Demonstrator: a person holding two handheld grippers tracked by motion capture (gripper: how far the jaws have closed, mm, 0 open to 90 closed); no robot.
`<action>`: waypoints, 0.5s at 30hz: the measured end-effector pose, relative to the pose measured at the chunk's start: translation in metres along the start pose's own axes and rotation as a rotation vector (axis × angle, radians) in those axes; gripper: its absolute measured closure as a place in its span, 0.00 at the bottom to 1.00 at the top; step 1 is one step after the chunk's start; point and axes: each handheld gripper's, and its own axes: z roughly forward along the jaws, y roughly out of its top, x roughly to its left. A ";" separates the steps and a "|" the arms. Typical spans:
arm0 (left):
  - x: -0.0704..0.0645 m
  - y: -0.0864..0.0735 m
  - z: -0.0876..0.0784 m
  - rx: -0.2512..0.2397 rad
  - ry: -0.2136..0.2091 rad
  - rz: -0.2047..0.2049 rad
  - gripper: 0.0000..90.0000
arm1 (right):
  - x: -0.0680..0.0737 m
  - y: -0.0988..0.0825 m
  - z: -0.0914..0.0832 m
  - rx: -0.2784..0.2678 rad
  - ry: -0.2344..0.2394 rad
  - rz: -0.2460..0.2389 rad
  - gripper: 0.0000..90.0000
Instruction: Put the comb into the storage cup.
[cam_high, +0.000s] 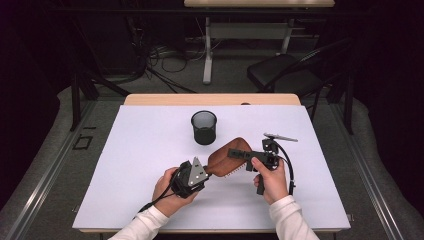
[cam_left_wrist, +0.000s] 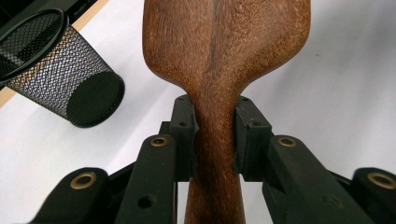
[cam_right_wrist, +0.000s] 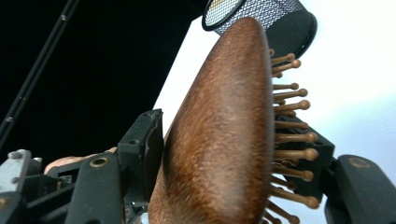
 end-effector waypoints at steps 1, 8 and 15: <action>0.000 0.000 0.000 0.002 0.001 0.003 0.80 | 0.000 0.000 0.000 0.000 0.005 0.003 0.43; 0.000 -0.001 0.002 0.013 -0.003 0.000 0.80 | -0.006 0.001 -0.001 0.000 0.052 0.034 0.46; 0.001 -0.002 0.005 0.019 -0.011 -0.001 0.80 | -0.009 0.000 -0.001 0.006 0.063 0.043 0.48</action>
